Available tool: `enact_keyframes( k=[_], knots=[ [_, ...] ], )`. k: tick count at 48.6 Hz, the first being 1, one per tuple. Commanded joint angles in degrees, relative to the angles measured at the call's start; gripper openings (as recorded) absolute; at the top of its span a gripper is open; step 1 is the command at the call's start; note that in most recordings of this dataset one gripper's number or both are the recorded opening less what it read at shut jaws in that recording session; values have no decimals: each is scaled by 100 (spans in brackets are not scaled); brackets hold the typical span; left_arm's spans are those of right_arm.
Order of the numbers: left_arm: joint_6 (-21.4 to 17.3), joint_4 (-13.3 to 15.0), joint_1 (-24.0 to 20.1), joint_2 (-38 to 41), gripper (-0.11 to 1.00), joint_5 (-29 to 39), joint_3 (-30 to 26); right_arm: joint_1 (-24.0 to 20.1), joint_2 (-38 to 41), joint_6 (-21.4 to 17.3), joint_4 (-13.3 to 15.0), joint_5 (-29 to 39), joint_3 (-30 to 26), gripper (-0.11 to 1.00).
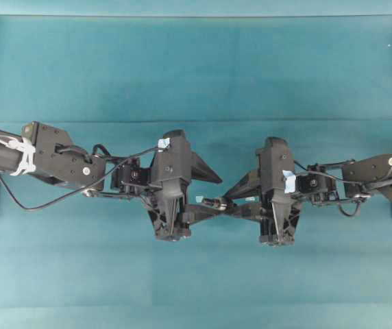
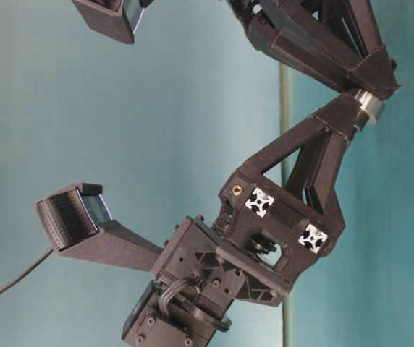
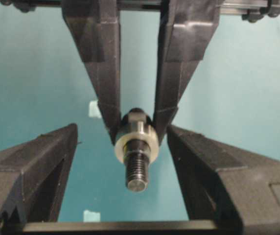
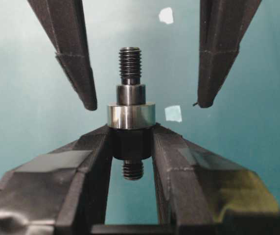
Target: Insert the washer onto the shaft with both hands.
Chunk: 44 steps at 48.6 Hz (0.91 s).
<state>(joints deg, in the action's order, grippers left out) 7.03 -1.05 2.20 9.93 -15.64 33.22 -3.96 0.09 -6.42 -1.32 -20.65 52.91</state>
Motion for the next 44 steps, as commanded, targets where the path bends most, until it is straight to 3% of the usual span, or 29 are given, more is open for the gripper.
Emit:
enact_keyframes(
  k=[1, 19, 44],
  knots=[
    [9, -18, 18, -62, 79, -26, -70, 0, -44, 9, 18, -26, -88, 0],
    [0, -18, -44, -624, 78, -26, 325, 0, -62, 0, 9, -53, -53, 0],
    [9, -18, 44, -1846, 78, -26, 1521, 0, -70, -9, 18, -79, -44, 0]
  ],
)
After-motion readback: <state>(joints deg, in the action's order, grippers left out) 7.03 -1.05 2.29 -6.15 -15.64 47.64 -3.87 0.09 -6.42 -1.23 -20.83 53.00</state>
